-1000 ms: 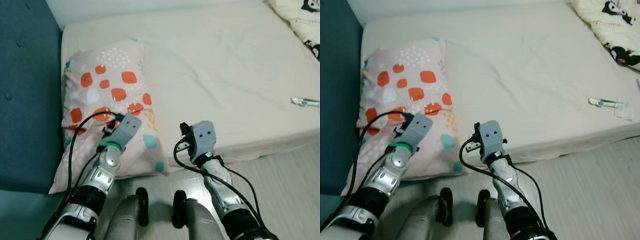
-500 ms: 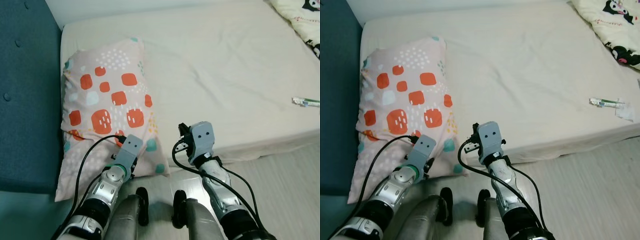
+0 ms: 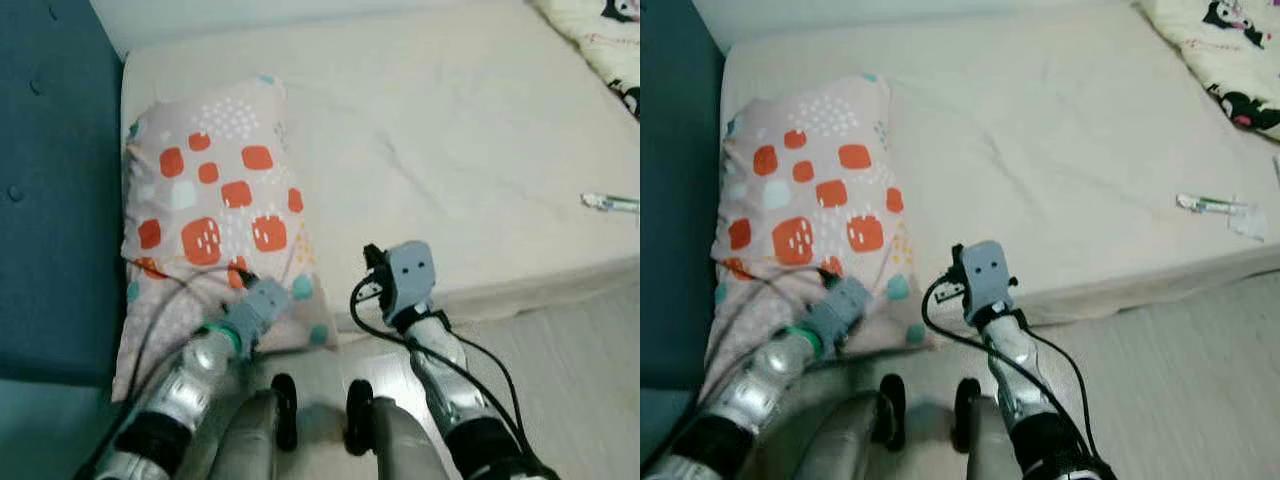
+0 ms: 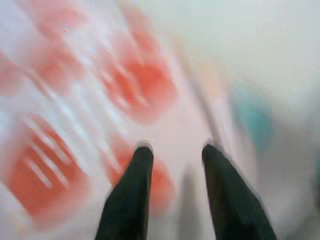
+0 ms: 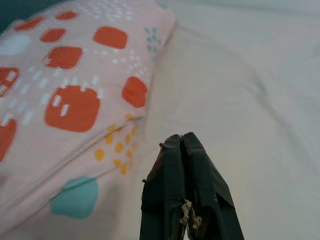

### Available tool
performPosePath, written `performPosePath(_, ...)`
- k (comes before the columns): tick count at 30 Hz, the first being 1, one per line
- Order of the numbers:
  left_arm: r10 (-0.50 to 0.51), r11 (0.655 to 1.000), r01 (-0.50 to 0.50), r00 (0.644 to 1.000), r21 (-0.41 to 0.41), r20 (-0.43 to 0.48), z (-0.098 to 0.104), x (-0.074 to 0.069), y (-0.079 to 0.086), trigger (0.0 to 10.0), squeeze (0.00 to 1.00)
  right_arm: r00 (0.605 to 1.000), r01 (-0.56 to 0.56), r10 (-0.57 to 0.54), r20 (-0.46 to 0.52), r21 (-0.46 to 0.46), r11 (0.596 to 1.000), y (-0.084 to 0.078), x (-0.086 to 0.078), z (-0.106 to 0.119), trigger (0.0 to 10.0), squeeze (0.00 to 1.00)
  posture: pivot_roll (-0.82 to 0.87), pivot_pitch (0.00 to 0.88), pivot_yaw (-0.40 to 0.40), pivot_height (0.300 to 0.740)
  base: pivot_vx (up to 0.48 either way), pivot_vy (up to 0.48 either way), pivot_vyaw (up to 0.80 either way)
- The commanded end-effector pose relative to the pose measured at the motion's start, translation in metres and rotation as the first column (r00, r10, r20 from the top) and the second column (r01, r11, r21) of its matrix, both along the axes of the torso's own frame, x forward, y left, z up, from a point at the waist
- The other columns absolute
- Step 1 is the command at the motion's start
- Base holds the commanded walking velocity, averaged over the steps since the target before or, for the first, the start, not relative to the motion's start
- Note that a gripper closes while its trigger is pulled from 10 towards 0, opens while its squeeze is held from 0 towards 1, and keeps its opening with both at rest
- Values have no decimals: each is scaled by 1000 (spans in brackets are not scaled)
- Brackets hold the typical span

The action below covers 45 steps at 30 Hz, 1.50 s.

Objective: Clean up the room

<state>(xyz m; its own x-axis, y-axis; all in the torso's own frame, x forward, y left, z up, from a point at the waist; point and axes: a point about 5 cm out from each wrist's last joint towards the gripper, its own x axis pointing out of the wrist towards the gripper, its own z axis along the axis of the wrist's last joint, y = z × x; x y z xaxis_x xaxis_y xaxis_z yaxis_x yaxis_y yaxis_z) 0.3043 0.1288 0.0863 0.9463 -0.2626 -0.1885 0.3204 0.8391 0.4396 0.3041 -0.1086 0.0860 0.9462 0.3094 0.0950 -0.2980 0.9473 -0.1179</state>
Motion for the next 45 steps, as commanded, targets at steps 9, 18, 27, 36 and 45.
performPosePath(9,-85,948,129,983,-290,160,58,-34,-12,10000,0,995,41,-44,85,36,999,-7,-18,16,10000,0,6,152,57,740,0,0,0)
performPosePath(18,79,939,-83,997,-335,-27,8,-24,11,10000,0,987,154,-152,-43,56,986,-28,-36,-18,10000,0,-40,37,54,740,0,0,0)
performPosePath(27,93,935,-89,996,-342,-3,23,2,2,10000,0,984,162,-158,-85,36,986,-27,-26,-24,10000,0,-53,1,72,740,0,0,0)
performPosePath(36,76,941,-66,997,-332,18,26,10,1,10000,0,984,166,-158,-81,108,980,-24,-15,-17,10000,0,-49,3,76,740,0,0,0)
performPosePath(45,54,952,-38,998,-303,45,25,12,-6,10000,0,987,135,-129,-94,66,989,-17,-15,-21,10000,0,-47,14,74,740,0,0,490)
